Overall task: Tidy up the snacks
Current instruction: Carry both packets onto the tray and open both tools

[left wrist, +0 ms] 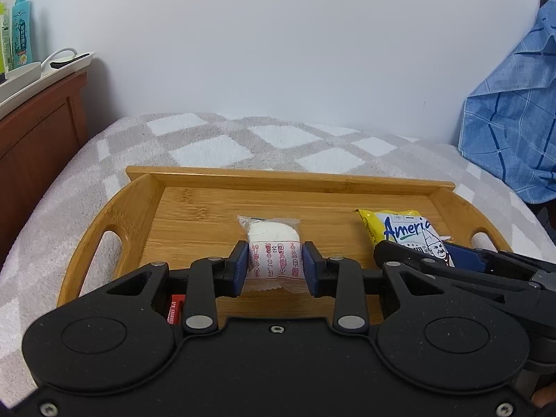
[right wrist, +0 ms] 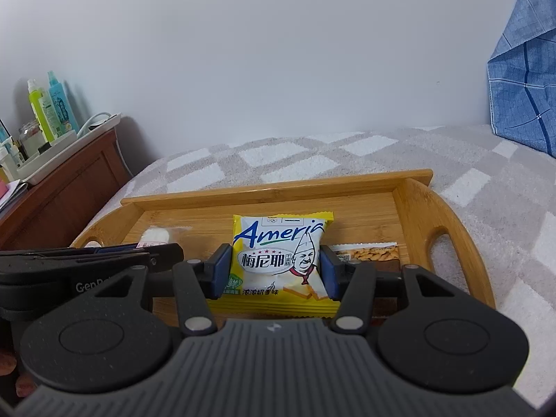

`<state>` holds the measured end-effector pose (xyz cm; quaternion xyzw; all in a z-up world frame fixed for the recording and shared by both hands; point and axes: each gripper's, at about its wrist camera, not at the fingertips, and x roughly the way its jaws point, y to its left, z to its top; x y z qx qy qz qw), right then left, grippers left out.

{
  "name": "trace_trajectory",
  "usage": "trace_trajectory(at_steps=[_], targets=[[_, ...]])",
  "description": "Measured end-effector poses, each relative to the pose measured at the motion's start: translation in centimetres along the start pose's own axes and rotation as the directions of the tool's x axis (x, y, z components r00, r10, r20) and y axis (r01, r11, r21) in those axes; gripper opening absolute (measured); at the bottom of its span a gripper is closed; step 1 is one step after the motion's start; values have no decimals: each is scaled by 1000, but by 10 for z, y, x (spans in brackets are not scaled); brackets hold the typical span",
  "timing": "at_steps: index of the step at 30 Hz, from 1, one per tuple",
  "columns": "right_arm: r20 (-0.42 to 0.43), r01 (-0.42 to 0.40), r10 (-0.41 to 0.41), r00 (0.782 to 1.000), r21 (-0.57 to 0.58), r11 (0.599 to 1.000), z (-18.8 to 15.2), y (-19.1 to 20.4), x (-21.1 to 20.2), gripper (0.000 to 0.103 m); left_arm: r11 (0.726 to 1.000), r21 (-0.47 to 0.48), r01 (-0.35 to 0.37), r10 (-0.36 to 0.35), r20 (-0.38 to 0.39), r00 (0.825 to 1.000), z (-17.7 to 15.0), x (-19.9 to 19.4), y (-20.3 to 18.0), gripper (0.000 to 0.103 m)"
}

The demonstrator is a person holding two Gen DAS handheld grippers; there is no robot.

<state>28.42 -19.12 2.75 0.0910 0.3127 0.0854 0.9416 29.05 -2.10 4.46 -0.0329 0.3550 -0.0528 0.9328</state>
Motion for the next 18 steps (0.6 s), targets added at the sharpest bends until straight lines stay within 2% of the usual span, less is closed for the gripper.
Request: trace_trajectory(at_steps=[18], targets=[[-19,-6,7,1000,10,1000,-1,-1,6,60,1000,-3,0,0,-36,999,-2,10,2,32]])
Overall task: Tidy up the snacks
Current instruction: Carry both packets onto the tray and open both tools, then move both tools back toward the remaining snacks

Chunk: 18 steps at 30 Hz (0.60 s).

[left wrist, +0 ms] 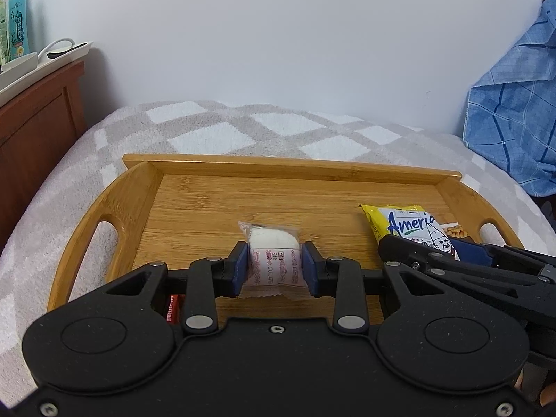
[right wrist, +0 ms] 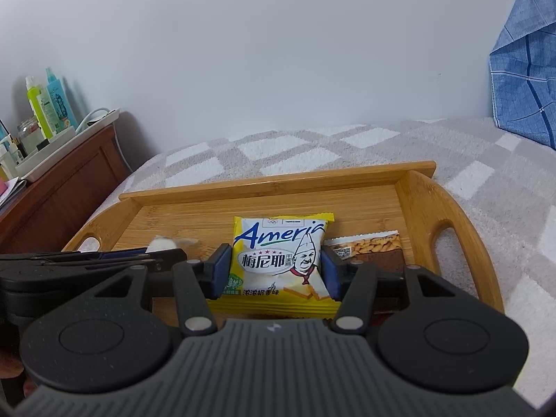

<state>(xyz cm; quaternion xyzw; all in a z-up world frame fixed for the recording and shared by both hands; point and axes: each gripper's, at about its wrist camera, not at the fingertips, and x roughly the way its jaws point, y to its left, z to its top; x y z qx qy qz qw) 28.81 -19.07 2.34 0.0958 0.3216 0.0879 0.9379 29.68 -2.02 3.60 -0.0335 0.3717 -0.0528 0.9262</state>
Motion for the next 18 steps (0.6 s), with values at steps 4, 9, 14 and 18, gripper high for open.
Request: trace_trajectory(at_steps=[4,9,14,18], targets=[[0,-5,5,1000,-1,1000,0,-1,1,61,1000,-12,-4,4,-3,1000,0,0,1,36],[7,-15,15,1000,3,1000,1,-2,-3,65,1000,-8,-3,3,8,1000,3,-11,3,43],[28,-29,28,999,11,1000,3,-2,-14,73,1000,-12,-3,3,23,1000,5,-25,4,50],[56,-38,37,998,25,999,6,-3,-27,78,1000,-11,4,-4,37,999,6,-42,4,58]])
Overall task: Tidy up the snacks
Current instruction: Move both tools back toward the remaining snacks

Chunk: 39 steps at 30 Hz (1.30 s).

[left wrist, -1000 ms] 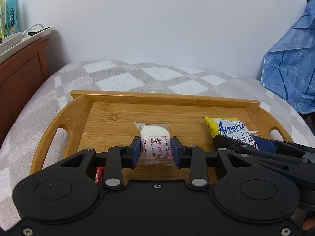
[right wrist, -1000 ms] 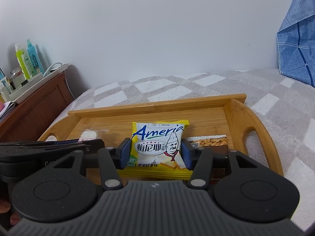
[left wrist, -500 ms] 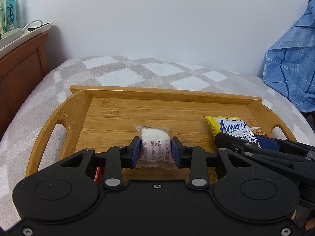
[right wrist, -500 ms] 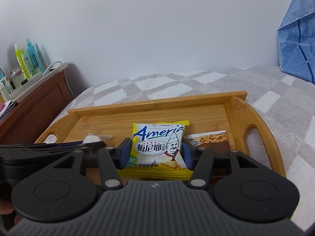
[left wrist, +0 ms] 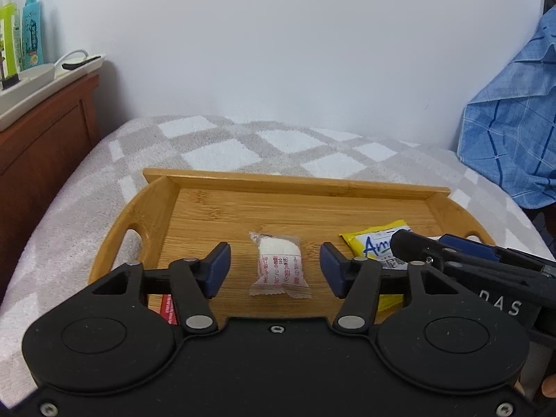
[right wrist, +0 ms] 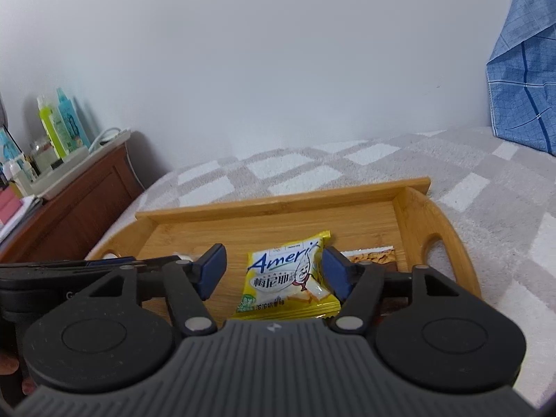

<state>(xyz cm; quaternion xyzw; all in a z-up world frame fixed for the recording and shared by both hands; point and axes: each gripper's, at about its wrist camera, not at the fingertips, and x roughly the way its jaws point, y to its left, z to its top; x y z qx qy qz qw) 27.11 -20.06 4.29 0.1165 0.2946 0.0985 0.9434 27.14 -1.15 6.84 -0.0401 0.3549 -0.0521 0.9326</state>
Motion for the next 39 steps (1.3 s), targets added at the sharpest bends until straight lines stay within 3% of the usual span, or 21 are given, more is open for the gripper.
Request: trace_trajectory(at_steps=[10,17,33,39], targets=[[80,-5,2,997,38,999,-1,-3,-50,86,999,27,17,-18,59,998,-9,-54,-10,78],[137,14,-23,990,64,998,-10,-7,-83,89,999,51,10,-14,87,996,-28,-94,-18,87],[168,168,-176,970,60,984,-91,0,-134,95,994,27,-105,99,167,981,-119,-157,-16,94],[171,229,-231,958,34,973,-122,11,-143,99,979,-53,-197,204,186,961,-161,-168,-8,98]])
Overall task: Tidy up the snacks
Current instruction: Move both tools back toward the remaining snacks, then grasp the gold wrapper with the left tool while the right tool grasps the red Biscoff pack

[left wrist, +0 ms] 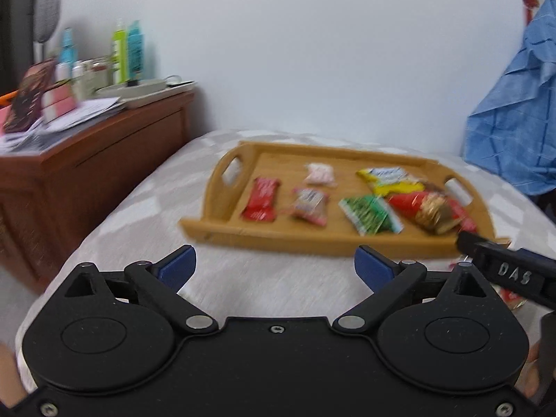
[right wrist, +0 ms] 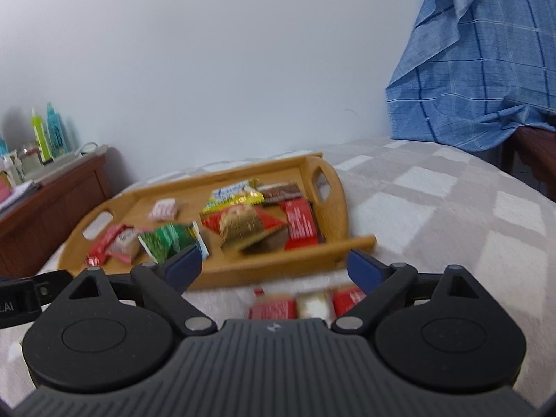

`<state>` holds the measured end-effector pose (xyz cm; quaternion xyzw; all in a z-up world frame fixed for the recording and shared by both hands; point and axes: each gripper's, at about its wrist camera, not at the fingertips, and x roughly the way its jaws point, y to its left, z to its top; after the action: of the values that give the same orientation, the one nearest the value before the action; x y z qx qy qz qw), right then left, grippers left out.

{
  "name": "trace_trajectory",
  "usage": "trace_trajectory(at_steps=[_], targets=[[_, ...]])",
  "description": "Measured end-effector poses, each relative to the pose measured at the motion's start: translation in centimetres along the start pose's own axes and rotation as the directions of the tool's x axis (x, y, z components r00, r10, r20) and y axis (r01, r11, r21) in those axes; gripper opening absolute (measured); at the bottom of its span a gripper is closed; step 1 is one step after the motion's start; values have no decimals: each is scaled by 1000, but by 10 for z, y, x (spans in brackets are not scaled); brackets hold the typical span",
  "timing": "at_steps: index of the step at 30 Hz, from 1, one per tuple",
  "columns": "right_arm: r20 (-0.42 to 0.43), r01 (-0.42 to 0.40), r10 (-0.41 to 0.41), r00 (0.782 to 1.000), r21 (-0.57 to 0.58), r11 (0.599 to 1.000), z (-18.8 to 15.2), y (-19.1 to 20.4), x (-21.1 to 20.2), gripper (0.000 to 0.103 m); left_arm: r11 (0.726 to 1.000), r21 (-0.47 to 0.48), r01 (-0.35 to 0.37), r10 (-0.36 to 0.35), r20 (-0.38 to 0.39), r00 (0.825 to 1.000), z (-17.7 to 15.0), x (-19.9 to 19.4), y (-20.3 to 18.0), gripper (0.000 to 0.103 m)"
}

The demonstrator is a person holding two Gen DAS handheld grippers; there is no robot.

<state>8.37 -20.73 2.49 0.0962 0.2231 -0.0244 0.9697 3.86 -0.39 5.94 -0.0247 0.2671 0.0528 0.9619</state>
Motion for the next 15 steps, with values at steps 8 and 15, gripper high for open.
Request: trace_trajectory(at_steps=[8,15], targets=[[-54,33,-32,998,25,999,-24,-2,-6,100,991,-22,-133,130,-78,988,-34,11,13,98],[-56,44,-44,997,-5,999,-30,3,-9,100,981,-131,-146,124,-162,979,-38,27,34,82]])
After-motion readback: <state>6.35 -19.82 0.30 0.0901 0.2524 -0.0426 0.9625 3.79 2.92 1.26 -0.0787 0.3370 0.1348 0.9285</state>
